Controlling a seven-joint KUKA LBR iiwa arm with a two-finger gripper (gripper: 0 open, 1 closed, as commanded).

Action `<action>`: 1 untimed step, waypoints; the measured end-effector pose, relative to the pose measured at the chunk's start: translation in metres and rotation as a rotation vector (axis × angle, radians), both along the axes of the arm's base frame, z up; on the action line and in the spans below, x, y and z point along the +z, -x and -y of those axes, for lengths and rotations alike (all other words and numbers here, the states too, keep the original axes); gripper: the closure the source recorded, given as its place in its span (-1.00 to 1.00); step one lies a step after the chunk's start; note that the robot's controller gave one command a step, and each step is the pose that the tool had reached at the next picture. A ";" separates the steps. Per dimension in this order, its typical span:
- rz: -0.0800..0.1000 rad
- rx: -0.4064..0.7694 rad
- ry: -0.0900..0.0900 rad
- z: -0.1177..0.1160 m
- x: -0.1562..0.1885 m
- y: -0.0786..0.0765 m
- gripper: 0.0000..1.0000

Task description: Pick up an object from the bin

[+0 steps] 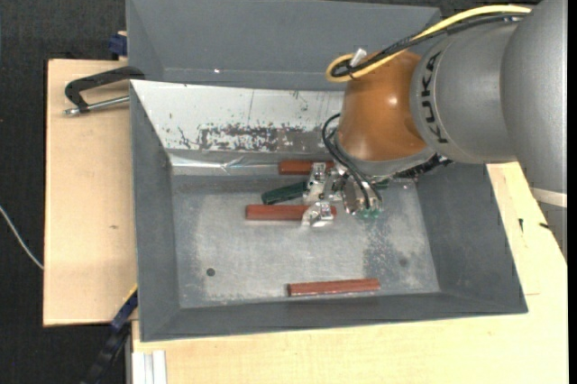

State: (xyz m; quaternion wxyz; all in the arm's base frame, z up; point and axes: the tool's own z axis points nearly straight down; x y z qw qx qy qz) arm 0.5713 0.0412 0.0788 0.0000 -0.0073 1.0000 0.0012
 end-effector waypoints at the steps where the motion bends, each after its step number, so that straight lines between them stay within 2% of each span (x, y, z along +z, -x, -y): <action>1: 0.014 0.059 0.002 0.024 0.184 0.022 1.00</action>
Offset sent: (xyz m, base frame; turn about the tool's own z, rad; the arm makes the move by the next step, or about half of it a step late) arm 0.0000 0.0000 0.0000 0.0000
